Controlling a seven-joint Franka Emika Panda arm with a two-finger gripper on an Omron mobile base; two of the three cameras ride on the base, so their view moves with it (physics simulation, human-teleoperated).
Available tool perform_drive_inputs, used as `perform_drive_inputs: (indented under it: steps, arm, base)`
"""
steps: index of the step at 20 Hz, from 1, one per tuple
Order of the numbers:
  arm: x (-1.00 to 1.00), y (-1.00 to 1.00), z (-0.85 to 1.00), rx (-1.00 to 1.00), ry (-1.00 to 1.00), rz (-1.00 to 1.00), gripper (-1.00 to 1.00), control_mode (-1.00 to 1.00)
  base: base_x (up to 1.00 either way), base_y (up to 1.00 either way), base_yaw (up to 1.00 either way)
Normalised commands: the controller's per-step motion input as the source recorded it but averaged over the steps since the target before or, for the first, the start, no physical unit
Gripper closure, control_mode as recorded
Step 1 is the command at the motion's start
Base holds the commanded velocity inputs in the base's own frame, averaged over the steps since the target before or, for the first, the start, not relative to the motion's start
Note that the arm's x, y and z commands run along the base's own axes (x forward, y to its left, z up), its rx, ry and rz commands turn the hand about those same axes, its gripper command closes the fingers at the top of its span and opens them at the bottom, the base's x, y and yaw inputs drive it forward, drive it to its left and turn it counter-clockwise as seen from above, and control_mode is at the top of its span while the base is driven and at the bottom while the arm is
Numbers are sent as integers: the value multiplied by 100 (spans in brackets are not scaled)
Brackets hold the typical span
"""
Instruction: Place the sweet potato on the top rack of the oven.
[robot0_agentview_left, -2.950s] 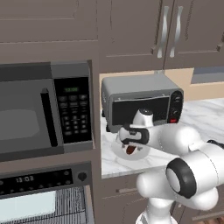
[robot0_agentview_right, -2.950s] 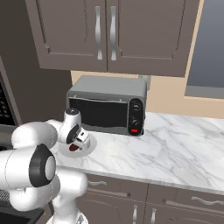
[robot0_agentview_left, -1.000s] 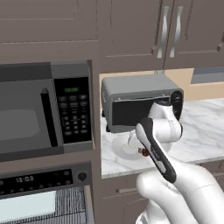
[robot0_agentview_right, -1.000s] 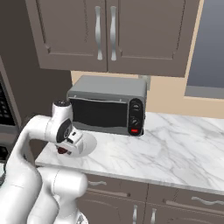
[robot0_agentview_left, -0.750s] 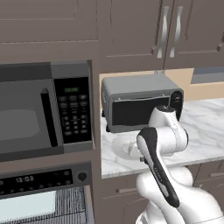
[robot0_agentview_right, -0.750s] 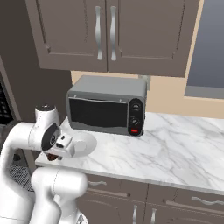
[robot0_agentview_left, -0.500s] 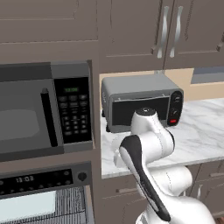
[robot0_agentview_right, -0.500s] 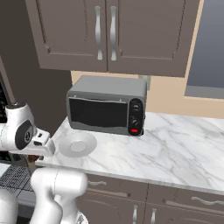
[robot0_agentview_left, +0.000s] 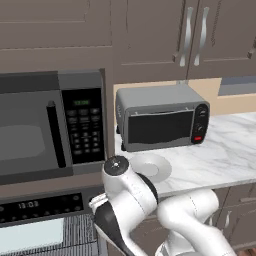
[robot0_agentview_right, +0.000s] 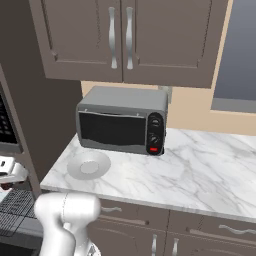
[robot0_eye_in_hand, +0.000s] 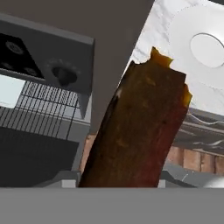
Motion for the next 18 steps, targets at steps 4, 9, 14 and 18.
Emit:
perform_drive_inputs:
  steps: [4,9,14,18]
  arm:
    - [-6,100,-58,0,-35,0,100,-100]
    - [0,100,-69,0,-21,0,100,-100]
    - [11,100,-54,0,-6,-2,100,-100]
    - [16,100,-24,0,-1,0,100,-100]
  base:
    - [0,0,0]
    - [0,0,0]
    - [0,0,0]
    - [0,0,0]
